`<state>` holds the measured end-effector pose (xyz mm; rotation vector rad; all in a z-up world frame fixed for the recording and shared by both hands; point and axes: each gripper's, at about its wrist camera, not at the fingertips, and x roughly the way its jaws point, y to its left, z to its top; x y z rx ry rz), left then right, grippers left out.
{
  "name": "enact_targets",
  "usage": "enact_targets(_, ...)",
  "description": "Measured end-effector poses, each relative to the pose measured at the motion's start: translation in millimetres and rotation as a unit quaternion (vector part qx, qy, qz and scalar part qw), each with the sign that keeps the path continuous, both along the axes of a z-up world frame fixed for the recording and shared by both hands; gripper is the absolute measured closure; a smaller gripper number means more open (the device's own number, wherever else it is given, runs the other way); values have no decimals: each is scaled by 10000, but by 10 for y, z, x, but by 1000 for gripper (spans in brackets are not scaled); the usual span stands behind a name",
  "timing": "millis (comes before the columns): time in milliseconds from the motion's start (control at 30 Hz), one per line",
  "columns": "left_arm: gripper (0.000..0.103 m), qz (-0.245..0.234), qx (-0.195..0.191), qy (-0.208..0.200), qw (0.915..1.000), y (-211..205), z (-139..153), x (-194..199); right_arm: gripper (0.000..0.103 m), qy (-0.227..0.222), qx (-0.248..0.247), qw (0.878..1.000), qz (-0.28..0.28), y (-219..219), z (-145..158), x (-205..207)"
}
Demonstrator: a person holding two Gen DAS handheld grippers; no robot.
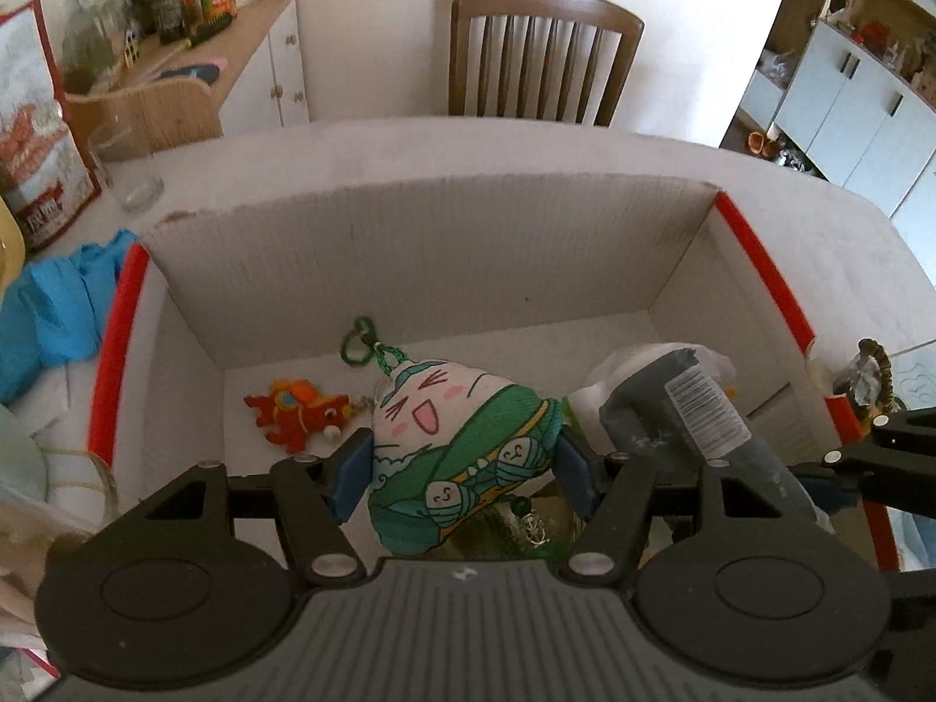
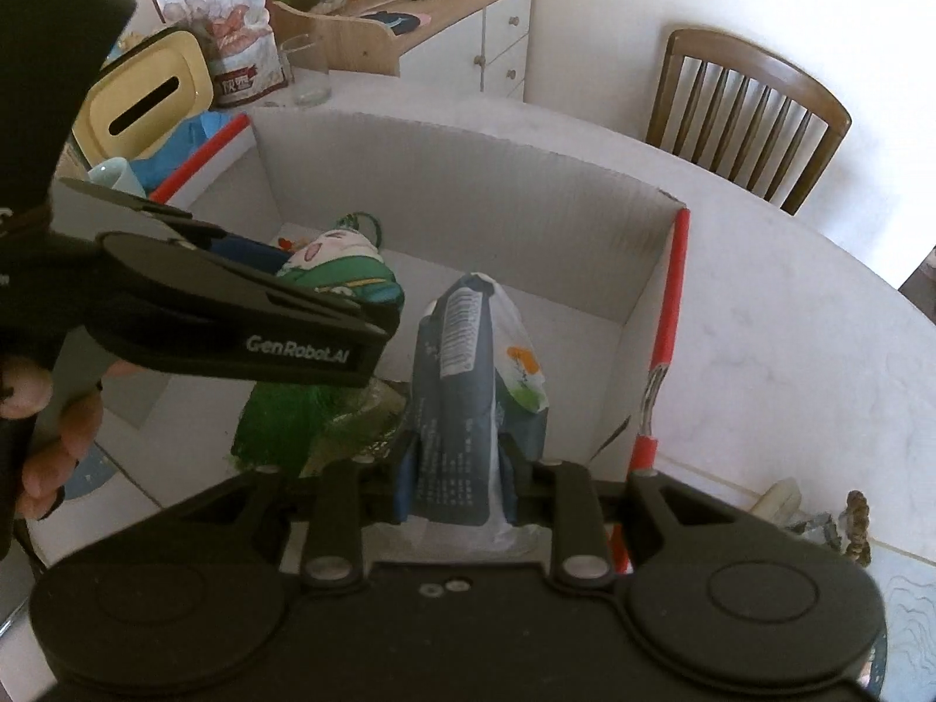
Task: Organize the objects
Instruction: 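Lower and open both tools to release the pouch and package into the box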
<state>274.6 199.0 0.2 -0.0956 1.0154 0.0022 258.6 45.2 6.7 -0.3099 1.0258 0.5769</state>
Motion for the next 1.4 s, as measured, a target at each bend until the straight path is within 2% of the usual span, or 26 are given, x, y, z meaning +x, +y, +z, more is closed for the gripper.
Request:
enact_targets(167,36,9,-38,151,9999,2,-72,9,73,-1,-61,10000,-58,8,-20,13)
enact_targets(333,33,21,-75,149,9999,8,-67,0,63,-16,-50,9999,-122,3,-12,17)
enact_targets(467,29,15,-20,89,10000,13,-37,-12,59,-42,-38,9999,-153,-22,4,-7)
enact_targets(600,29,39,2,-5,10000,9,17,-55,48,-86,56,9998,-170,-73,46,-32)
enact_targets(1067,27,4,10,-341,9994,-66,243,-278,38,-240,398,9986,-270,-257,270,-168)
enact_targets(1400,27,-196,45,-662,9976,-258,513,-544,28,-310,775,9956,-430,-481,471,-310)
